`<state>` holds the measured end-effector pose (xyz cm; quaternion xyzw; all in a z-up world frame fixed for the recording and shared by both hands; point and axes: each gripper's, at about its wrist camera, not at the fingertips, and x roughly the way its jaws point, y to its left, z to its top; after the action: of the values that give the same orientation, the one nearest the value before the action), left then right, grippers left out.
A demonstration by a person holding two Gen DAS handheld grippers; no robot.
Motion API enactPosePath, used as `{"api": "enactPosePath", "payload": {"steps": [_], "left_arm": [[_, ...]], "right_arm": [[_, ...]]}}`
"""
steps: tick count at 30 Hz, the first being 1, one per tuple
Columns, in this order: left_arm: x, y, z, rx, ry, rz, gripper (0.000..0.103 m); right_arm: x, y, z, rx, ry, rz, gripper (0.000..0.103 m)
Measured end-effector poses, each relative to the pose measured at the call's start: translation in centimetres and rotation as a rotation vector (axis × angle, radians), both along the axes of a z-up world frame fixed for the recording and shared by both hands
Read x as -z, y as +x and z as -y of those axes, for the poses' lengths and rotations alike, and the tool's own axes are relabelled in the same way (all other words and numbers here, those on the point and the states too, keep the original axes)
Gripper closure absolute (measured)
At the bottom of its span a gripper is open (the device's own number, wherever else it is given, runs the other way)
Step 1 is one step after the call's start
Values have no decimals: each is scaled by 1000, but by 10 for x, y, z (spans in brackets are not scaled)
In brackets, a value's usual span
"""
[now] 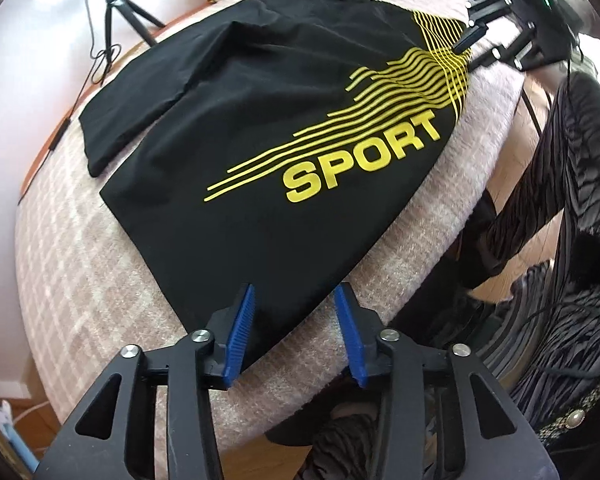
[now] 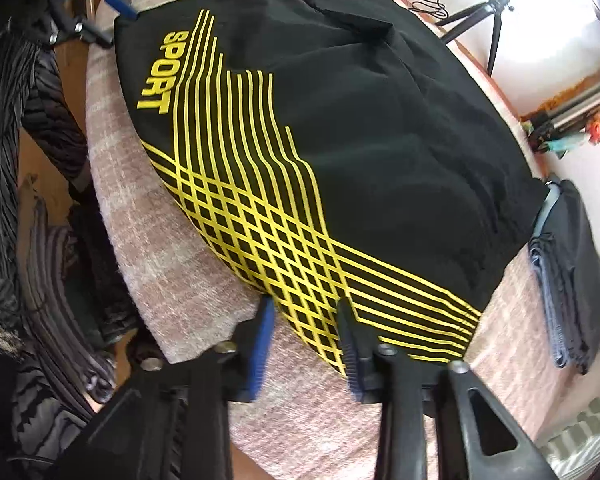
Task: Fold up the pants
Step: 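Move both tools to the shorts' leg hems and close on them, then lift the leg hems with both tools and fold them over toward the waistband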
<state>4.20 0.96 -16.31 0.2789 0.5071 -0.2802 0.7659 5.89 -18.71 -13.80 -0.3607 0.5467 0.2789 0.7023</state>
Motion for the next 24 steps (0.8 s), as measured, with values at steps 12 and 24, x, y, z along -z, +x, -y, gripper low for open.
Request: {"api": "enactPosePath", "payload": {"steps": [12,24], "left_arm": [[9,6,4,22,14,50,95],[-55,44,-12,-144,-167,243,102]], "right_arm": [[-19,24,8,105,78,57,100],[-46,27,4,159,98,202,102]]}}
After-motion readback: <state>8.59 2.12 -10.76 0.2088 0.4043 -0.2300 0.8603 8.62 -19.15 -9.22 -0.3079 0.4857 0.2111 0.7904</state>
